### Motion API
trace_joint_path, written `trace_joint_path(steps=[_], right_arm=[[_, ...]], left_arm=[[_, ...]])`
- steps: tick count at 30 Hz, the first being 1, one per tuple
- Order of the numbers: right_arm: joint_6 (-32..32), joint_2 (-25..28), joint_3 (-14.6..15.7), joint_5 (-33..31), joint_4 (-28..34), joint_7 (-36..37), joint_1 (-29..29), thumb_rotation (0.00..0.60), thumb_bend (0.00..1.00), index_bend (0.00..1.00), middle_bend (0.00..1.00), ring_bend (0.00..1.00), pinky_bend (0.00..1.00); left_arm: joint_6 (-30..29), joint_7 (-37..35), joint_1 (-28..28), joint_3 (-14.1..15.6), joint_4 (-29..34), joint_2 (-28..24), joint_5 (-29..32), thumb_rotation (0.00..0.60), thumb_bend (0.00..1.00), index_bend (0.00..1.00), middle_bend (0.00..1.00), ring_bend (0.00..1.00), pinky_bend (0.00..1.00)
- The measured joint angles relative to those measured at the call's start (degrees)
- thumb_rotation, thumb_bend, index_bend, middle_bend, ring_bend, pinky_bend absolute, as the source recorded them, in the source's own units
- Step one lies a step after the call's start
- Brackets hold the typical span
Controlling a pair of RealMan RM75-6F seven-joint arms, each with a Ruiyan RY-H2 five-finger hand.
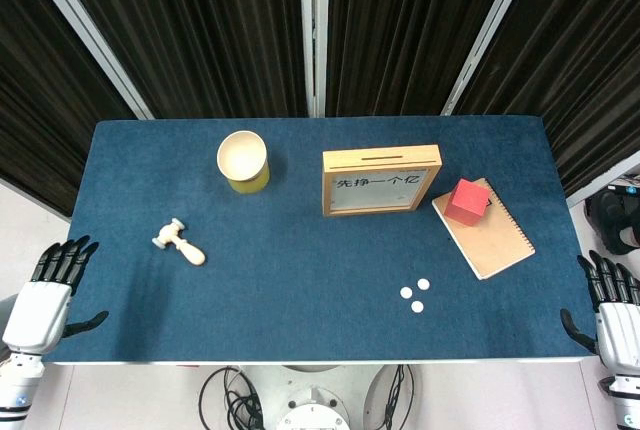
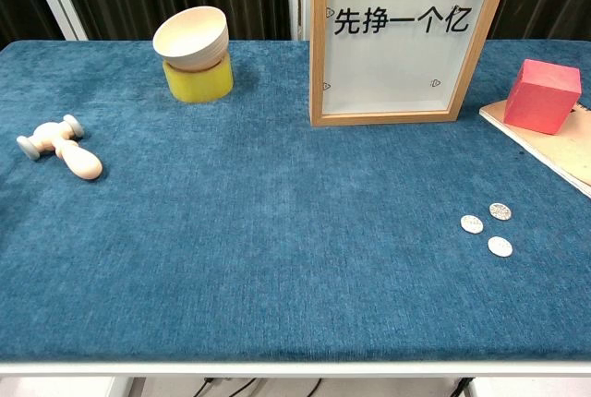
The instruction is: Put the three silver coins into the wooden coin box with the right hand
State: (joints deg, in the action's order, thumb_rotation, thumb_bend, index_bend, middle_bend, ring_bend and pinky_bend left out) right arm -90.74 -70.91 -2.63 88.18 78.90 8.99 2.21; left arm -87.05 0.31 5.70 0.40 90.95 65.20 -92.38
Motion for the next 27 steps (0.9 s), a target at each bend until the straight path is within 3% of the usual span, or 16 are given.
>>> trace_joint_path(steps=[9, 17, 27], right_arm=[[0.18, 0.33, 0.48, 0.69, 0.41, 0.19, -0.12, 0.6, 0.28, 0.0, 0.0, 0.0, 0.0], [0.01, 0.08, 2.51, 5.98, -0.78, 0.74, -1.33, 0.6, 0.27, 0.0, 0.0, 0.0, 0.0], [6.27, -0.3, 5.05, 11.77, 3.6, -8.83, -6.09, 0.6, 0.27, 0.0, 0.0, 0.0, 0.0]], left_arm=[[0.23, 0.22, 0.01, 0.18, 0.16, 0.0, -0.12, 0.6, 0.0, 0.02, 0.0, 0.0, 0.0], [0.93, 0.45, 0.15, 0.18, -0.07, 0.22, 0.36, 0.6, 0.0, 0.02, 0.0, 0.0, 0.0], [2.32, -0.67, 0.66, -0.03, -2.0, 1.8, 1.5, 0.6, 0.0, 0.02, 0.0, 0.0, 0.0]])
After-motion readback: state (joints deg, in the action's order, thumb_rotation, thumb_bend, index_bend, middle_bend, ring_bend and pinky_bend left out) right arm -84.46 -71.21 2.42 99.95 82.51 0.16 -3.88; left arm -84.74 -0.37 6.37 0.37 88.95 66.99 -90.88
